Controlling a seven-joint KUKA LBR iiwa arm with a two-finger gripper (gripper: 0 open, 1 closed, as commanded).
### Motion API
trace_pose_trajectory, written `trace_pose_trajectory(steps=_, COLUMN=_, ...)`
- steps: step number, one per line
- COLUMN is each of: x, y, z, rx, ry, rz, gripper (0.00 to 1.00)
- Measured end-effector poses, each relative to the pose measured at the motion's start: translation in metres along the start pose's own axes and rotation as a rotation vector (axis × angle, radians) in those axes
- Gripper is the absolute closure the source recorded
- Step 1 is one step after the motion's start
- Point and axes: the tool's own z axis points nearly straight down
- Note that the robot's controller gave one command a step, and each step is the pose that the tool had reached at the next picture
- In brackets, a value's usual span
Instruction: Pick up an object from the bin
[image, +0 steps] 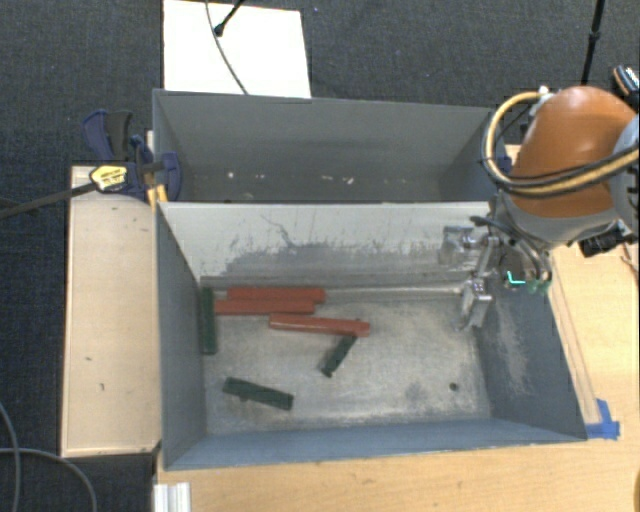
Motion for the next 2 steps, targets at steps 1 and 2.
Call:
trace_pose_trajectory(steps=1, x=0.004, y=0.132, z=0.140, rx=-0.002, ry=-0.002, rz=-0.380, gripper=0.00)
trace_pose_trajectory(steps=2, x=0.043, y=0.138, z=0.107, rx=0.002, ry=-0.003, rz=-0.731, gripper=0.00)
